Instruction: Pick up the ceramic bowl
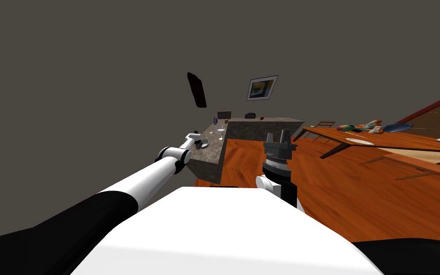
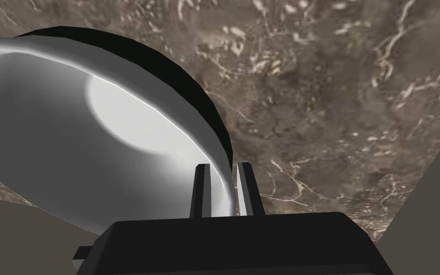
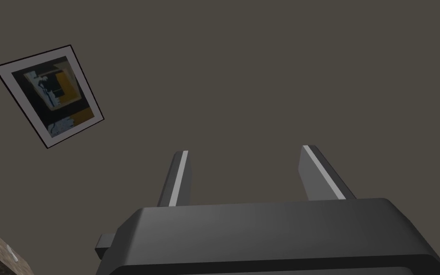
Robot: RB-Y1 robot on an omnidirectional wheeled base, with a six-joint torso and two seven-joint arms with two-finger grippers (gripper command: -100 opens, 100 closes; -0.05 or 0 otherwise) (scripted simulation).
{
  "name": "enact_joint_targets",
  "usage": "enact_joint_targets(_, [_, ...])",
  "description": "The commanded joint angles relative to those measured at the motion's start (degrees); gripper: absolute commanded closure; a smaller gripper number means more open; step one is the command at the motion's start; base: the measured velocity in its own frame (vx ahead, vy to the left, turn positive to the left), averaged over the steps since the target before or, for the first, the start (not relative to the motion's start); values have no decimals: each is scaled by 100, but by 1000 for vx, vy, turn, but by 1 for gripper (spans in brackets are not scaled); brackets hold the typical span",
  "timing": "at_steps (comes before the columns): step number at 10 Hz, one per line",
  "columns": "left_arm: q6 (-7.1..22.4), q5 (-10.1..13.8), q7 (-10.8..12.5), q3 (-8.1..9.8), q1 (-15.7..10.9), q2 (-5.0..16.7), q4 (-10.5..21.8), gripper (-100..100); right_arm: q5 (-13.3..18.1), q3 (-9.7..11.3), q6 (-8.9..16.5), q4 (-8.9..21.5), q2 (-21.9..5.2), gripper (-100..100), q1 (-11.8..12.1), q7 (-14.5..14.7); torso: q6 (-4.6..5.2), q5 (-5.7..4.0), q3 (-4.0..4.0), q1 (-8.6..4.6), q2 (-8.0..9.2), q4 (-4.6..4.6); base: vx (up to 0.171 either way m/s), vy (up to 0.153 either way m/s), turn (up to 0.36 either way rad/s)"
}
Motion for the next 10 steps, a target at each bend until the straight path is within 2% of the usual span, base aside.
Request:
enact_joint_targets(1, [-67, -49, 55, -4, -158, -63, 248, 100, 0, 0, 0, 0, 0, 0, 0, 0, 0, 0, 0, 0, 0, 0, -17, 50, 2])
enact_joint_targets(2, [-50, -161, 194, -15, -279, -205, 316, 100, 0, 0, 0, 0, 0, 0, 0, 0, -1, -1, 1, 1, 2, 1, -24, 79, 19])
enact_joint_targets(4, [-50, -161, 194, -15, -279, -205, 316, 100, 0, 0, 0, 0, 0, 0, 0, 0, -4, -1, 5, 6, 5, 4, -11, 45, -2])
enact_joint_targets(5, [-33, -274, 332, -27, -401, -348, 383, 100, 0, 0, 0, 0, 0, 0, 0, 0, -4, -4, 3, -5, 2, 3, -6, 50, 35])
enact_joint_targets(9, [-13, -273, 333, -27, -380, -344, 345, 100, 0, 0, 0, 0, 0, 0, 0, 0, -2, -8, 5, -17, 4, 7, -5, 20, -2])
enact_joint_targets(10, [-24, -273, 331, -27, -384, -344, 359, 0, 0, 1, 0, 0, 0, 0, 0, 0, -1, -9, 6, -20, 4, 8, 0, 0, 0])
